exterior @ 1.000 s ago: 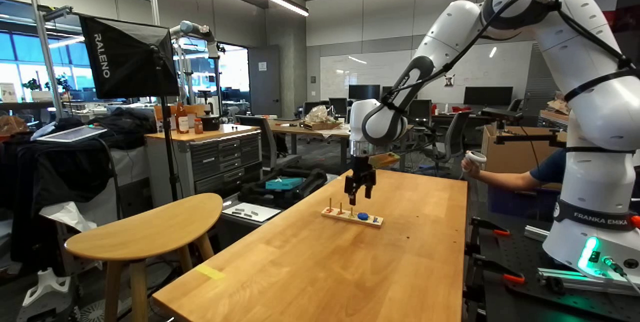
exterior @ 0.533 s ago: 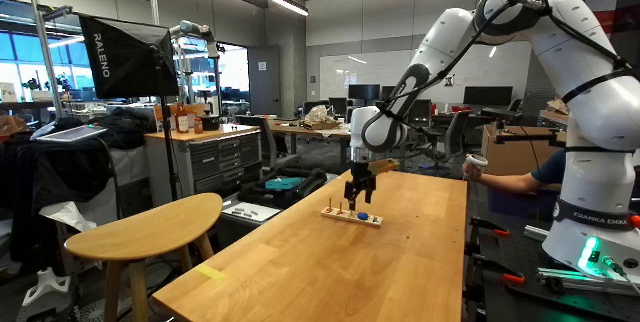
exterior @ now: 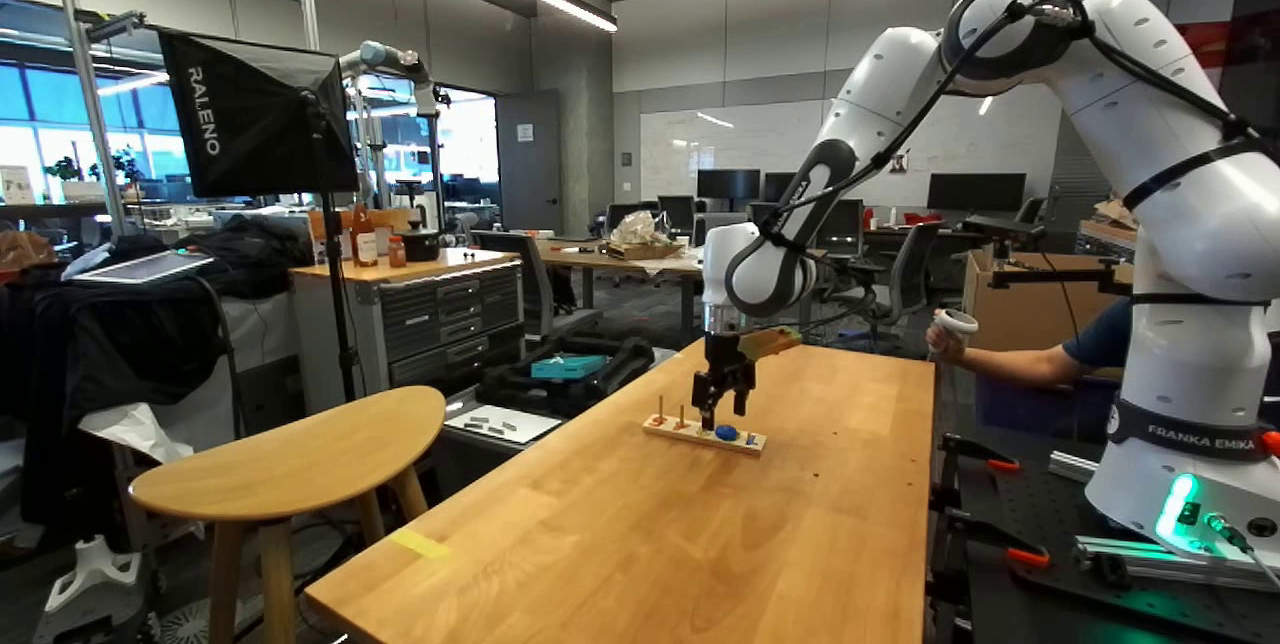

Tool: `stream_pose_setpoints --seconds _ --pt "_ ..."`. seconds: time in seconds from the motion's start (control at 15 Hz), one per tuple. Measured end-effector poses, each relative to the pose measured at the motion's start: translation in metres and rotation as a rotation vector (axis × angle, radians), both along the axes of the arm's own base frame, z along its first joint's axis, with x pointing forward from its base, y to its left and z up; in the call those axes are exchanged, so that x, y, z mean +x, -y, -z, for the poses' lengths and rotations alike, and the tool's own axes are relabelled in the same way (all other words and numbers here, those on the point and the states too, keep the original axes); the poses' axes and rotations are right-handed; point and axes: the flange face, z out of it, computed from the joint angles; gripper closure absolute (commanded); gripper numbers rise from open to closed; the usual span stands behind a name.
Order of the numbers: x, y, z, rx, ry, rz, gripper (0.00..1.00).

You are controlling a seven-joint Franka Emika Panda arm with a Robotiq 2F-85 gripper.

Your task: Remove the blue object from the brown object.

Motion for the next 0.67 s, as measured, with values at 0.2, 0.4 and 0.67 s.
stream_pose_setpoints --seconds 0.2,0.4,0.67 --pt "-0.001 -0.0038 0.0027 -0.001 0.002 -0.004 0.31" --pt "-0.0017 -0.0074 0.0038 -0.007 0.009 -0.002 0.56" --pt "-0.0012 -0.0105 0.0033 -0.014 0.024 0.004 0.81"
